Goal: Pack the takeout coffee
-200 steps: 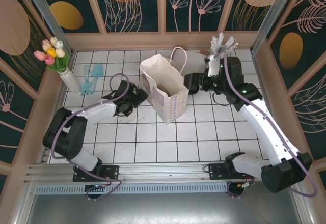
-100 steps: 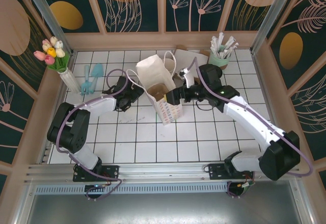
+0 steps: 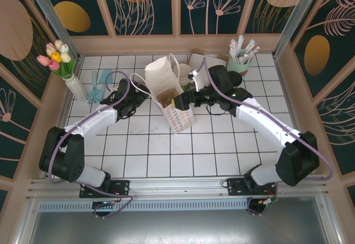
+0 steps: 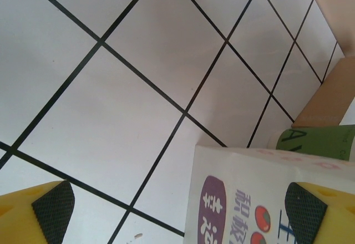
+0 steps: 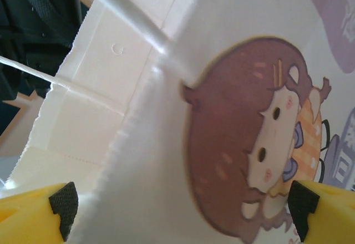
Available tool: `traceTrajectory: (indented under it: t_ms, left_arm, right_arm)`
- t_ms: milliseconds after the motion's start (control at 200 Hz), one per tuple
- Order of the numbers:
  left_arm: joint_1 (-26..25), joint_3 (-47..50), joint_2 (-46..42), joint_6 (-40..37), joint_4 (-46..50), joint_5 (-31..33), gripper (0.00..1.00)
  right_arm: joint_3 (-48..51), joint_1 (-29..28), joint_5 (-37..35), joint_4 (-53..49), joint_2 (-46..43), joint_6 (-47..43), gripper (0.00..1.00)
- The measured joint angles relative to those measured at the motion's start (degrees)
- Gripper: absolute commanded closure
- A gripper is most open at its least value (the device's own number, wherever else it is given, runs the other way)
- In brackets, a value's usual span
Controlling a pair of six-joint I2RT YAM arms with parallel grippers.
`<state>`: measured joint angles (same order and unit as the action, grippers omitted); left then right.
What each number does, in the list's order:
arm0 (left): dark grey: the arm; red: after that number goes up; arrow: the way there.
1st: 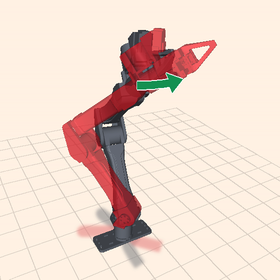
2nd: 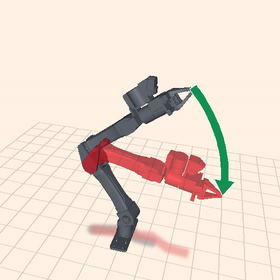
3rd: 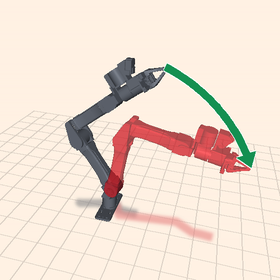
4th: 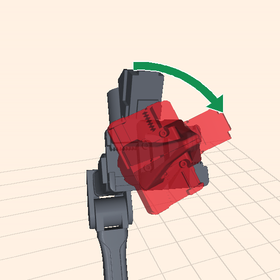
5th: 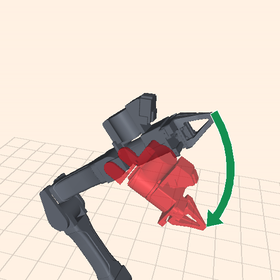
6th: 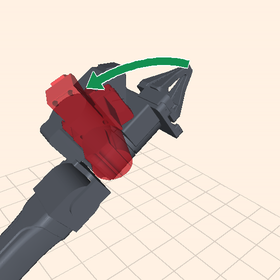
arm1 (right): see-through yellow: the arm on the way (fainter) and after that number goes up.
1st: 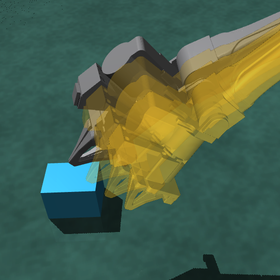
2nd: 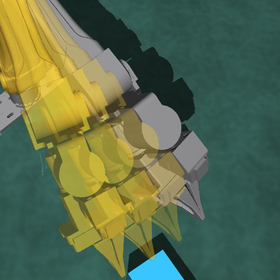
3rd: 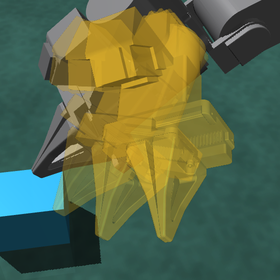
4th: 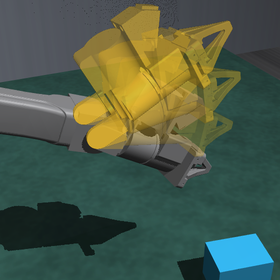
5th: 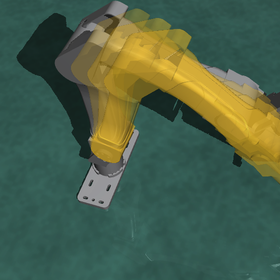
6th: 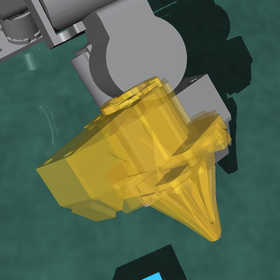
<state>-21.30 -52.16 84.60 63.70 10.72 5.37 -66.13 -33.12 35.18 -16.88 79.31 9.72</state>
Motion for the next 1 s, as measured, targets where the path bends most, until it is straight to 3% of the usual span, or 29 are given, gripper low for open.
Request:
traceTrajectory:
  t_ms: [365,535,636,846,996]
  left_arm:
    - [0.0,-0.02,0.02,-0.22,1.49,-0.5,0.01]
    - [0.0,-0.02,0.28,-0.2,1.51,-1.53,0.01]
    - [0.0,0.09,0.28,0.02,1.51,-1.79,0.01]
    - [0.0,1.73,0.28,0.79,1.51,-1.84,0.01]
    - [0.0,4.02,0.04,1.62,1.53,-1.79,0.01]
  right_arm:
    - [2.64,13.38,-0.81,-6.58,-15.74,-4.68,0.01]
    - [5.49,19.56,-10.38,-7.15,-19.89,-3.5,0.01]
    - [8.22,20.44,-15.23,-5.55,-17.55,0.94,0.01]
    - [14.19,15.13,-12.17,1.4,-5.25,9.25,0.01]
    - [14.1,12.44,-13.92,5.33,2.56,15.56,0.01]
